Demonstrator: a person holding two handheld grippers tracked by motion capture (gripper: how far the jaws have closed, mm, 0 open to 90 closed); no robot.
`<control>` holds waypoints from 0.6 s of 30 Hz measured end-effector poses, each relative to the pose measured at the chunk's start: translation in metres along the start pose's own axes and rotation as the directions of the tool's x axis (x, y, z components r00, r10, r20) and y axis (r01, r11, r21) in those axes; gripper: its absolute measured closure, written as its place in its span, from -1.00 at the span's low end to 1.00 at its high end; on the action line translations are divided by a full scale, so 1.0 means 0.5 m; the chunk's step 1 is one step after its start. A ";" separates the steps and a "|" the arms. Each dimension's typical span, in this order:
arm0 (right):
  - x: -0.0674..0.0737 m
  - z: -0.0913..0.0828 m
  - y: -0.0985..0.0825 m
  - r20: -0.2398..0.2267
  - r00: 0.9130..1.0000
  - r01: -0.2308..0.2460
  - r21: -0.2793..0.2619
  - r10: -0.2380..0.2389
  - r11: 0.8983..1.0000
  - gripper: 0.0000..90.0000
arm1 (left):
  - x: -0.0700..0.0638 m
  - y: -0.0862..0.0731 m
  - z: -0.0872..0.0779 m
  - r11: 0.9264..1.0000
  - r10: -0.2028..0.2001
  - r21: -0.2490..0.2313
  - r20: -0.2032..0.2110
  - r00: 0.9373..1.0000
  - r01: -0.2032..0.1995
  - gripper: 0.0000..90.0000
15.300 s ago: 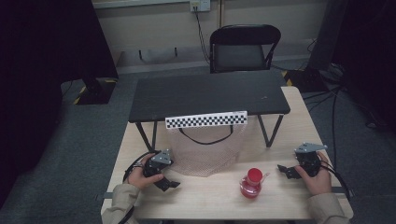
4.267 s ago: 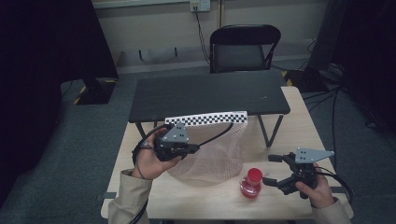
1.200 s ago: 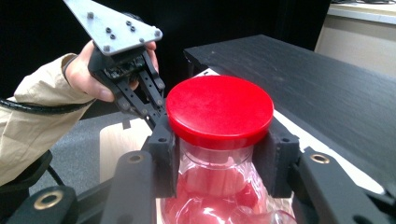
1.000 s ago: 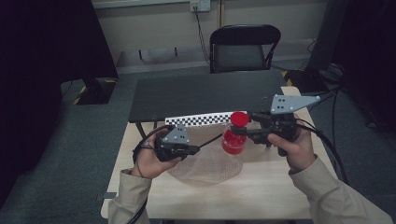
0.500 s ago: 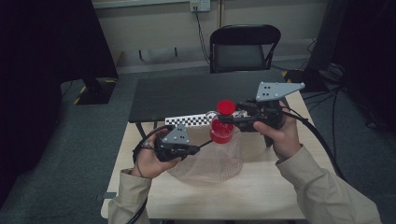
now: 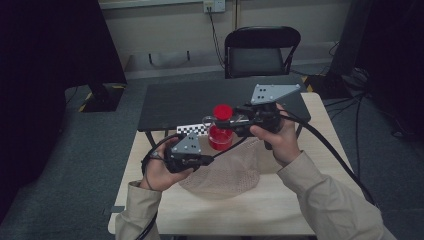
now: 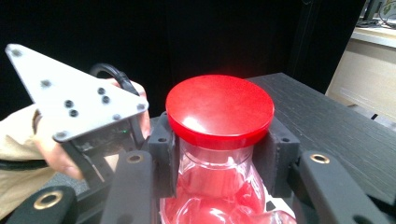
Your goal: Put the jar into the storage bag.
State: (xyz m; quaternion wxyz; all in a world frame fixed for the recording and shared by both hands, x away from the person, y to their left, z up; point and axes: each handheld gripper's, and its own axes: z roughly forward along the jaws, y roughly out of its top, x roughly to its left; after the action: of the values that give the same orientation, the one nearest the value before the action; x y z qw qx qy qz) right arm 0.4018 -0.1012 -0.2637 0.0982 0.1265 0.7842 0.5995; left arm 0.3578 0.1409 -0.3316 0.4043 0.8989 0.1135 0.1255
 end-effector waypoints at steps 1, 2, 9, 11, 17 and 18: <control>0.000 0.007 -0.001 -0.001 1.000 0.003 0.005 -0.003 1.000 0.25 | 0.000 0.000 -0.001 1.000 -0.001 -0.003 0.001 1.000 0.001 0.99; -0.001 0.014 -0.004 0.000 1.000 -0.001 0.009 0.001 1.000 0.25 | 0.000 0.000 -0.002 1.000 0.002 -0.004 0.001 1.000 -0.002 0.99; -0.006 0.046 -0.023 -0.032 0.999 -0.012 0.042 0.013 0.999 0.24 | 0.001 -0.001 -0.004 1.000 -0.001 -0.011 0.004 1.000 0.001 0.99; -0.005 0.053 -0.029 -0.031 0.999 -0.008 0.061 0.010 0.998 0.24 | 0.002 -0.002 -0.005 1.000 -0.006 -0.017 0.005 1.000 0.006 0.99; -0.002 0.066 -0.047 -0.027 1.000 -0.010 0.093 0.012 0.996 0.24 | 0.002 -0.002 -0.004 1.000 -0.004 -0.014 0.006 1.000 0.004 0.99; -0.002 0.067 -0.049 -0.028 1.000 -0.012 0.092 0.015 0.996 0.24 | 0.002 -0.002 -0.004 1.000 -0.004 -0.012 0.007 1.000 0.004 0.99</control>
State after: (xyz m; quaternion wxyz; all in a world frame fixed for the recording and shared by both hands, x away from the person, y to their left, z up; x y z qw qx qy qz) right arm 0.4112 -0.0768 -0.2962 0.0771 0.1278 0.8114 0.5652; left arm 0.3580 0.1436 -0.3309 0.4103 0.8966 0.1131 0.1225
